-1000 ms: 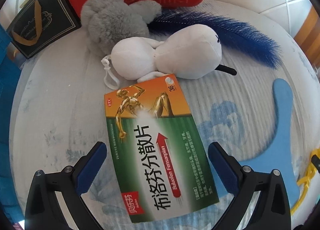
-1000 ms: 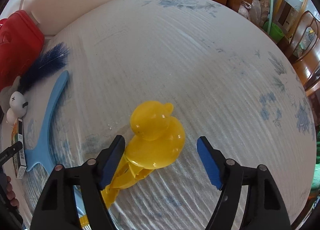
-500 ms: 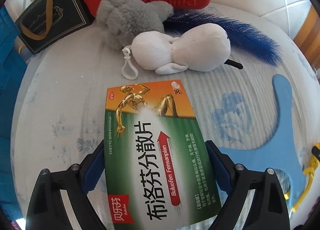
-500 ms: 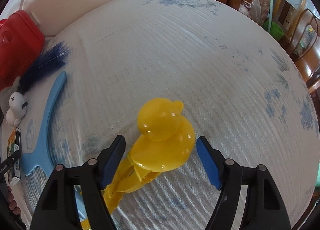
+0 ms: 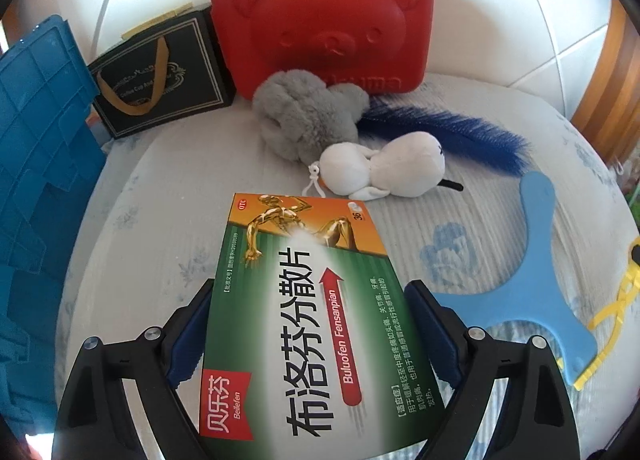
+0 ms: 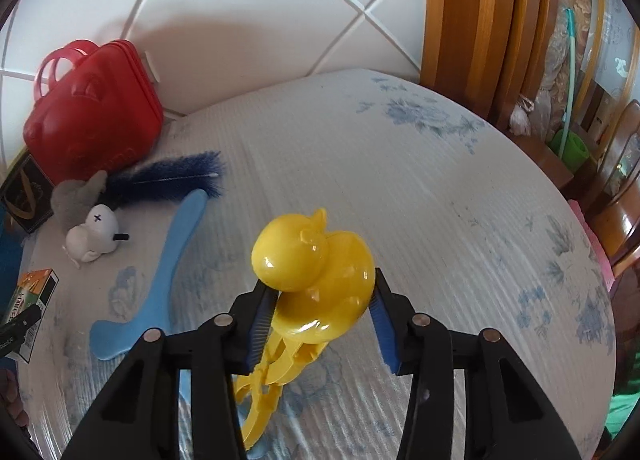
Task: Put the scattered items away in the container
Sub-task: 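Carry the ibuprofen box and duck clip over the blue crate and open both tools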
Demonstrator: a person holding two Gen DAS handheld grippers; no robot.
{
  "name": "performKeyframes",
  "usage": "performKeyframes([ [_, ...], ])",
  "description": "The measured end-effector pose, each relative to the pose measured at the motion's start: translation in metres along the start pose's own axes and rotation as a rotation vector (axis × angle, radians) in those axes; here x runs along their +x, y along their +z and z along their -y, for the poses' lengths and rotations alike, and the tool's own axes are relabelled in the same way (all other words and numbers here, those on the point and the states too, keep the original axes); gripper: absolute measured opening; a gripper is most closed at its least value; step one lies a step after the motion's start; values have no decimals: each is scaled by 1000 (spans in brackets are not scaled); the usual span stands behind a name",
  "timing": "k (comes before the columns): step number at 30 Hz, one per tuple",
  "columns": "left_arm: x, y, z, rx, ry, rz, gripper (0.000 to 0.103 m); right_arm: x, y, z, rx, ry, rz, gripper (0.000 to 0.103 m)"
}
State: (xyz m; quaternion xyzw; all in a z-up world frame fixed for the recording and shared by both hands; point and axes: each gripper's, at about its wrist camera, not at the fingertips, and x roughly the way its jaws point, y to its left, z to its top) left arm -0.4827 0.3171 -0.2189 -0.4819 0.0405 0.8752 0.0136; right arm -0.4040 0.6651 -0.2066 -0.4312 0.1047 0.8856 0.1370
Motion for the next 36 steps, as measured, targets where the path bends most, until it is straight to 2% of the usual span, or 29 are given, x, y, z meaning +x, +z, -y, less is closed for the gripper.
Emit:
performKeyframes([
  [8, -56, -9, -22, -40, 9, 88, 91, -60, 18, -35, -104, 39, 135, 45],
  [13, -95, -13, -38, -64, 9, 151, 91, -110, 34, -53, -166, 31, 248, 45],
  [20, -132, -24, -37, -64, -11, 188, 91, -181, 57, -74, -237, 18, 402, 45],
  [25, -157, -31, -36, -65, -25, 214, 91, -211, 57, -60, -222, 16, 434, 45],
  [31, -166, -43, -25, -59, -39, 199, 91, -231, 53, -28, -187, 0, 431, 45],
  [36, -174, -47, -17, -51, -50, 185, 91, -240, 55, -19, -188, 14, 430, 45],
])
